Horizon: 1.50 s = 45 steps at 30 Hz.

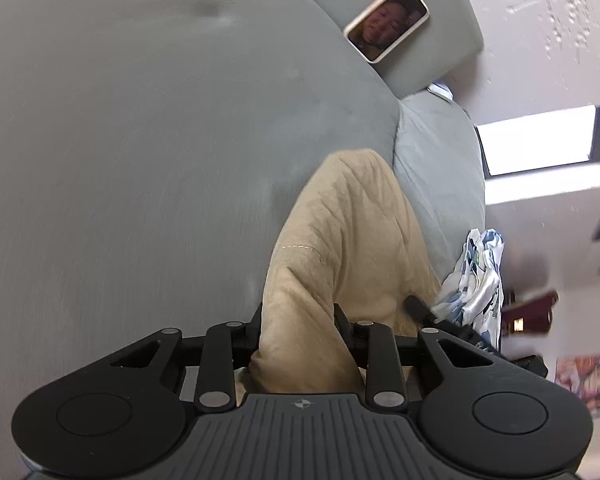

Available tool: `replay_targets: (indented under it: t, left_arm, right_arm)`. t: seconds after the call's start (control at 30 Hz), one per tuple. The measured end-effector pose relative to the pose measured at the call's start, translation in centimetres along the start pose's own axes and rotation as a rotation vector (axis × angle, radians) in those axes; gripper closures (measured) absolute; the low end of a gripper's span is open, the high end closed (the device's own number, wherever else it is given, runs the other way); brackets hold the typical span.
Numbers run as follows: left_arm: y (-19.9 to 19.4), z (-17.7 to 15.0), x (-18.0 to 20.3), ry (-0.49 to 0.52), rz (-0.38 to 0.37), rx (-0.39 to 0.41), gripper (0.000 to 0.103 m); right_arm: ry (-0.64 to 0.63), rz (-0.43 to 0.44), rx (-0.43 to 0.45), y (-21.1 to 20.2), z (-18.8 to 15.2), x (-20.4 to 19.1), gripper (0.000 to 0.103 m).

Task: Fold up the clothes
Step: 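Grasp the folded pants with both grippers and lift the bundle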

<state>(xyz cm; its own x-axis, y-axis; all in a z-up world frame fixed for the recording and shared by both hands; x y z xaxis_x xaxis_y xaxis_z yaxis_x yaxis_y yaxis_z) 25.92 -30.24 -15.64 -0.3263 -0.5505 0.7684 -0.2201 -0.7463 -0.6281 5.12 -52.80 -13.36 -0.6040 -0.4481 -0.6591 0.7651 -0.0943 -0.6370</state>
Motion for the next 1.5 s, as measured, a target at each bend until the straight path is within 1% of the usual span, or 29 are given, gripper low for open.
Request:
replay_targets:
  t: [0.03, 0.07, 0.1, 0.17, 0.2, 0.27, 0.33, 0.37, 0.4, 0.5, 0.57, 0.6, 0.63, 0.67, 0.7, 0.73, 0.8, 0.83, 0.87, 0.9, 0.93, 0.97, 1.03, 1.1, 1.17, 1.27, 1.33, 1.43, 1.5]
  left_arm:
    - [-0.7, -1.0, -0.1, -0.023, 0.004, 0.012, 0.077]
    - [-1.6, -2.0, -0.5, -0.065, 0.006, 0.025, 0.077]
    - [-2.7, -2.8, -0.9, -0.107, 0.009, 0.041, 0.077]
    - [-4.7, -5.1, -1.5, -0.177, 0.018, 0.085, 0.077]
    - [-5.5, -6.3, -1.5, -0.193, 0.021, 0.108, 0.077]
    - [-6.3, -8.3, -1.7, -0.213, 0.018, 0.142, 0.076]
    - [-6.4, -9.3, -2.0, -0.226, -0.004, 0.171, 0.075]
    - [-6.4, -9.5, -2.4, -0.238, -0.015, 0.176, 0.075]
    - [-6.4, -9.5, -2.8, -0.259, -0.029, 0.176, 0.073]
    - [-6.4, -9.3, -3.9, -0.304, -0.072, 0.160, 0.070]
    - [-6.5, -9.1, -4.6, -0.331, -0.103, 0.149, 0.070]
    - [-6.4, -9.1, -4.9, -0.339, -0.116, 0.143, 0.067]
    - [-6.3, -9.0, -5.1, -0.346, -0.130, 0.138, 0.067]
    - [-6.3, -9.0, -5.3, -0.354, -0.143, 0.133, 0.067]
    - [-6.4, -9.0, -5.4, -0.356, -0.149, 0.133, 0.066]
    - [-6.6, -9.0, -5.1, -0.340, -0.140, 0.138, 0.066]
    - [-7.1, -9.2, -4.0, -0.278, -0.095, 0.157, 0.070]
    - [-7.7, -9.2, -3.0, -0.204, -0.046, 0.176, 0.071]
    - [-8.3, -9.1, -1.5, -0.106, 0.016, 0.200, 0.072]
    - [-8.8, -9.3, 0.1, -0.008, 0.075, 0.227, 0.072]
    - [-9.3, -9.3, 1.7, 0.089, 0.135, 0.253, 0.072]
    - [-9.9, -9.5, 3.3, 0.183, 0.187, 0.279, 0.072]
    - [-10.7, -10.1, 6.7, 0.343, 0.247, 0.328, 0.073]
    - [-10.9, -10.9, 9.6, 0.461, 0.287, 0.352, 0.073]
    - [-10.4, -11.6, 12.1, 0.551, 0.314, 0.363, 0.073]
    - [-9.3, -12.6, 15.6, 0.664, 0.307, 0.366, 0.073]
    - [-8.5, -13.0, 17.8, 0.725, 0.274, 0.366, 0.073]
    - [-7.0, -13.3, 21.9, 0.806, 0.200, 0.376, 0.073]
    - [-5.4, -13.1, 24.8, 0.836, 0.137, 0.382, 0.073]
  right_arm:
    - [0.017, 0.001, 0.004, -0.6, -0.1, -0.1, 0.059]
    - [0.036, 0.003, 0.008, -1.3, -0.1, -0.1, 0.046]
    - [0.057, 0.012, 0.009, -2.1, -0.3, -0.2, 0.039]
    - [0.088, 0.042, -0.020, -3.6, -1.2, -0.4, 0.036]
    - [0.096, 0.055, -0.064, -4.0, -2.0, -0.5, 0.030]
    - [0.096, 0.064, -0.169, -4.6, -4.0, -0.7, 0.030]
    - [0.093, 0.067, -0.269, -5.0, -6.2, -0.7, 0.030]
    - [0.105, 0.087, -0.291, -5.3, -7.0, -0.5, 0.030]
    - [0.117, 0.107, -0.310, -5.5, -7.7, -0.3, 0.030]
    - [0.152, 0.167, -0.315, -5.0, -8.4, 0.4, 0.028]
    - [0.177, 0.233, -0.306, -4.0, -8.5, 0.4, 0.028]
    - [0.183, 0.254, -0.303, -3.4, -8.6, 0.3, 0.031]
    - [0.188, 0.269, -0.301, -2.8, -8.7, 0.2, 0.037]
    - [0.190, 0.256, -0.300, -2.3, -8.9, 0.3, 0.052]
    - [0.194, 0.243, -0.299, -1.8, -9.1, 0.4, 0.076]
    - [0.204, 0.229, -0.297, -1.6, -9.3, 0.6, 0.078]
    - [0.212, 0.233, -0.285, -1.6, -9.5, 0.4, 0.083]
    - [0.185, 0.212, -0.274, -1.8, -9.6, -0.1, 0.085]
    - [0.127, 0.177, -0.252, -2.2, -9.5, -1.1, 0.088]
    - [0.034, 0.135, -0.220, -2.8, -9.5, -2.6, 0.091]
    - [-0.055, 0.097, -0.187, -3.4, -9.4, -4.1, 0.091]
    - [-0.127, 0.079, -0.157, -4.2, -9.5, -5.6, 0.092]
    - [-0.231, 0.059, -0.104, -6.0, -9.5, -8.1, 0.093]
    - [-0.290, 0.038, -0.055, -7.8, -9.4, -9.4, 0.093]
    - [-0.281, 0.031, -0.023, -9.6, -9.1, -9.5, 0.093]
    - [-0.242, 0.017, 0.028, -12.5, -7.9, -8.5, 0.093]
    - [-0.248, -0.008, 0.090, -15.1, -6.6, -7.5, 0.093]
    - [-0.236, -0.044, 0.195, -19.0, -4.3, -6.1, 0.093]
    - [-0.213, -0.061, 0.275, -21.8, -2.4, -4.9, 0.093]
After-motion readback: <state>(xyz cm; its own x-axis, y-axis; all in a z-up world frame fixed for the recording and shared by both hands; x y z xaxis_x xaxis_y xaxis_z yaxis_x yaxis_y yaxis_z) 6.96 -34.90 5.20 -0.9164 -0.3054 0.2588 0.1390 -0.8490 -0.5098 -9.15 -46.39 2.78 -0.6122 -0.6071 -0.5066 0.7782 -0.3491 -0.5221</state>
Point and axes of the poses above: each gripper's, at about its wrist camera, not at the fingertips, and y roughly the way its jaws point, x to its right, z to its top, the point moved 6 cm from there along y, roughly the way its jaws point, and after that the axes turned 1 degree about -z, right-handed, at the moved point
